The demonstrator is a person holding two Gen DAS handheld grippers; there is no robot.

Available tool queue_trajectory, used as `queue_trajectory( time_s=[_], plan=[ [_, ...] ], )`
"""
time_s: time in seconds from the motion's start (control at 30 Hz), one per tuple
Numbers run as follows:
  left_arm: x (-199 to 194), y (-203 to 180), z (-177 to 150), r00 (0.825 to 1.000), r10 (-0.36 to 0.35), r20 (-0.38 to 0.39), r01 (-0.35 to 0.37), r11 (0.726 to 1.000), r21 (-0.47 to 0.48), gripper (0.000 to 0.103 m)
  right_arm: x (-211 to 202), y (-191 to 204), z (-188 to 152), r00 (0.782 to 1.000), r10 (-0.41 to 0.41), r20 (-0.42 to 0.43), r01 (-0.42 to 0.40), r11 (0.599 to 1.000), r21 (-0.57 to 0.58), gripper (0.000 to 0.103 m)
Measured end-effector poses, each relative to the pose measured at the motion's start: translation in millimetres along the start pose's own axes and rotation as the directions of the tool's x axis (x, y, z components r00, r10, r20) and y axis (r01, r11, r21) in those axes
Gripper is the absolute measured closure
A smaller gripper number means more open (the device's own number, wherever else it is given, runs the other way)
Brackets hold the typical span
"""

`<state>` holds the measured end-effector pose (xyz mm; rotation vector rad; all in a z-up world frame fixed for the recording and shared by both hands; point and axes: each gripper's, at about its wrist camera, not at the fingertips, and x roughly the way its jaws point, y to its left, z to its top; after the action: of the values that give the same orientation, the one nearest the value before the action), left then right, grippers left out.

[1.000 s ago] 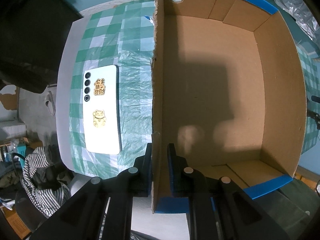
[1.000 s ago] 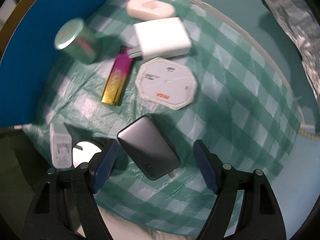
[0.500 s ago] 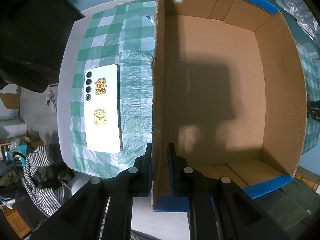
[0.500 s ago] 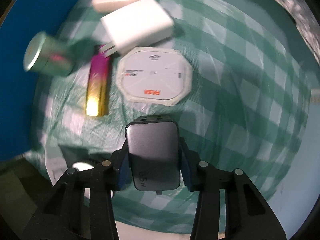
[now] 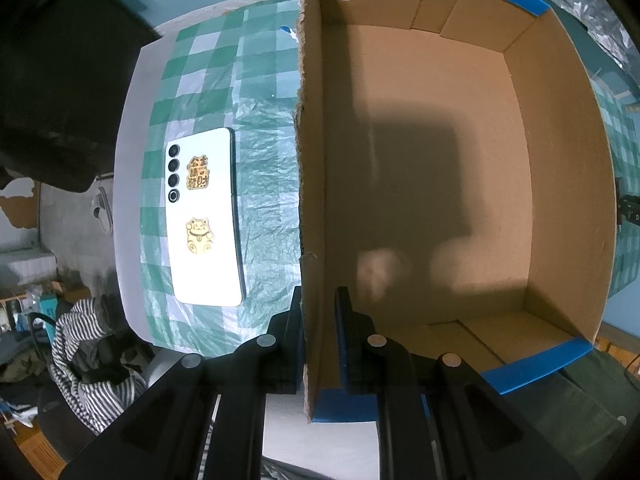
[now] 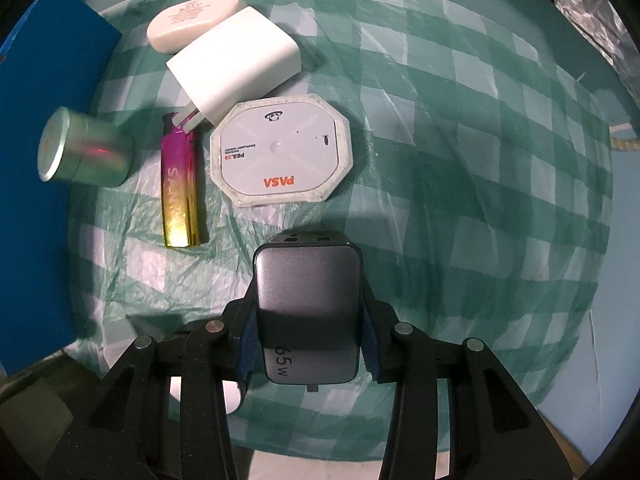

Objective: Organize rigid objects
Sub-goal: 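Lift the charger with the right gripper and carry it over the cardboard box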

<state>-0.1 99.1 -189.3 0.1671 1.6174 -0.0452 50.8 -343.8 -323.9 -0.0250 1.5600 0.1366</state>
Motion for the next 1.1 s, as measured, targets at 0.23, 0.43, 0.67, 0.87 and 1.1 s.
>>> queue_trajectory(
  time_s=[0.23, 0.43, 0.67, 0.87, 1.1],
  plan=[
    [-0.4, -0.8, -0.1, 1.0, -0.001, -0.003, 0.001, 1.0, 0.015, 0.09, -58.3, 19.7, -23.1, 1.0, 0.009, 0.024, -0.009, 1.0, -0.001, 0.062],
    [-1.1, -1.4, -1.4, 1.0, -0.004, -0.001, 0.004, 1.0, 0.023, 0.09, -92.7, 41.4, -11.2, 0.999, 0.024, 0.034, -0.023, 1.0, -0.006, 0.062],
    [-2.5, -1.4, -3.9, 1.0, -0.01, 0.004, 0.01, 1.0, 0.03, 0.09, -130.8, 71.2, -25.1, 0.998, 0.04, 0.053, -0.04, 0.999, -0.014, 0.062],
    [-2.6, -1.5, -5.5, 1.0, -0.01, 0.006, 0.01, 0.999, 0.032, 0.09, -141.3, 81.1, -30.8, 0.996, 0.056, 0.072, -0.052, 0.997, -0.048, 0.062],
    [-1.9, -0.3, -7.2, 1.0, -0.019, 0.004, 0.019, 0.999, 0.032, 0.09, -159.3, 120.3, -10.3, 0.991, 0.085, 0.107, -0.073, 0.991, -0.113, 0.062]
  ],
)
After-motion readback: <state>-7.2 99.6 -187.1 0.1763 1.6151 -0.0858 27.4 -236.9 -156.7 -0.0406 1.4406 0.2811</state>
